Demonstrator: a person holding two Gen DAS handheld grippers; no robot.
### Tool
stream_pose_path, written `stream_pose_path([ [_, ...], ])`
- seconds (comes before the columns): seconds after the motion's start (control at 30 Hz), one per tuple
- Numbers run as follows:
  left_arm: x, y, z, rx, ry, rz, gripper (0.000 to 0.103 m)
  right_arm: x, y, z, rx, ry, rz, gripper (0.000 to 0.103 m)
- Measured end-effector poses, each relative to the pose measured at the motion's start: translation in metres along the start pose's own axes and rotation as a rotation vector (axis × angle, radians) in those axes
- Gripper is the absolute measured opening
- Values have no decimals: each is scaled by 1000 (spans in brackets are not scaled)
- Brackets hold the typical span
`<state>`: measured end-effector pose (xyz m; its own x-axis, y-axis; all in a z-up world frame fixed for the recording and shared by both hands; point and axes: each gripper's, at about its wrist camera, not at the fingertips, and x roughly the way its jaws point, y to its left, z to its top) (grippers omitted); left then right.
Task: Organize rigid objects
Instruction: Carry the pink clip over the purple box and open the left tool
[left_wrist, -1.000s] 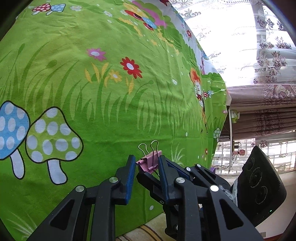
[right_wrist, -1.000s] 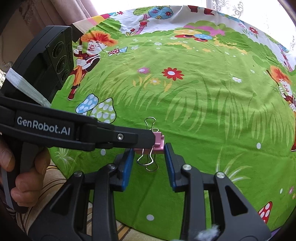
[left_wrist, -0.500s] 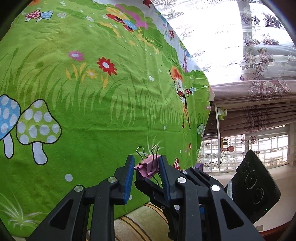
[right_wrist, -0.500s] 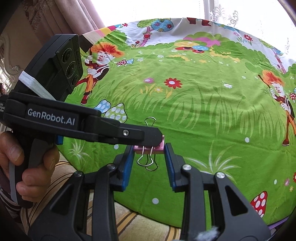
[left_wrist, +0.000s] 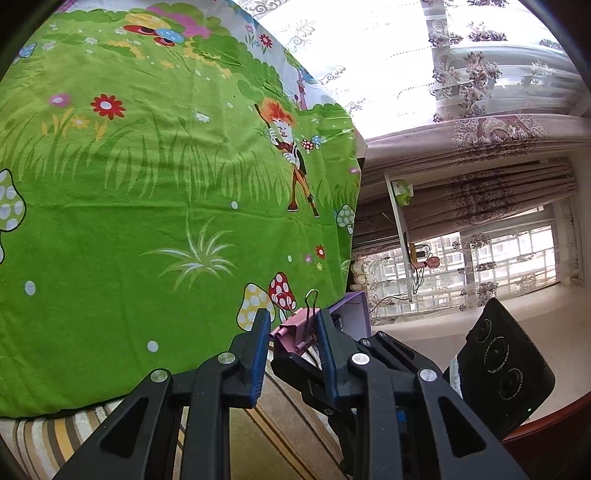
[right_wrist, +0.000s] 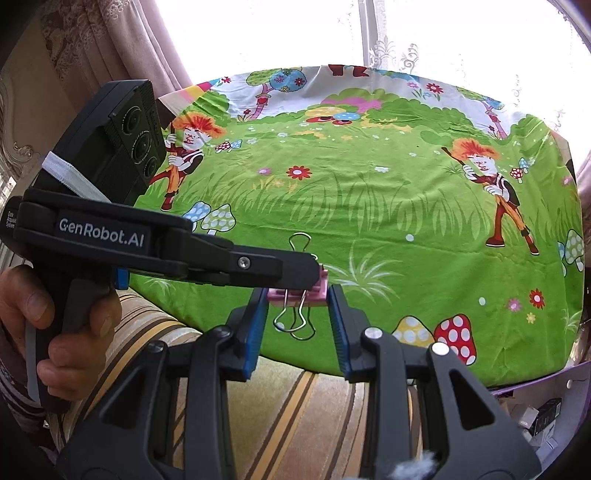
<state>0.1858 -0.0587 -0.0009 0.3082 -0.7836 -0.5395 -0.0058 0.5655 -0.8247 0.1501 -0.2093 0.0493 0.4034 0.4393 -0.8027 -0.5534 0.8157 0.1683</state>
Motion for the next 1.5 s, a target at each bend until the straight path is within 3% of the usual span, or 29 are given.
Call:
stream_pose_path([
  [0.67,94,-103,-57,107,145,-53,27,-99,-77,-78,180,-80,-143,37],
  [0.93,142,-143,-74,159,201,-32,27,-130,-120,-107,269,-96,-213,38],
  [1.03,159,-152,-79,166,219,-11,33,-139,-136,-118,301,-88,-291,38],
  [1.07,163,-155,-81,176,223,8,40,-142,-144,-123,319,-87,-297,38],
  [1.1,166,-156,-83,187,223,30,46,-144,-151,-126,339,-80,-305,39],
  [1.23,170,-167,-95,266,228,87,49,-156,-172,-143,399,-76,-371,64],
  [1.37,154,-175,-116,372,199,175,52,-168,-181,-160,470,-65,-405,76],
  [1.5,134,-174,-148,458,164,265,64,-179,-178,-178,528,-37,-452,83],
])
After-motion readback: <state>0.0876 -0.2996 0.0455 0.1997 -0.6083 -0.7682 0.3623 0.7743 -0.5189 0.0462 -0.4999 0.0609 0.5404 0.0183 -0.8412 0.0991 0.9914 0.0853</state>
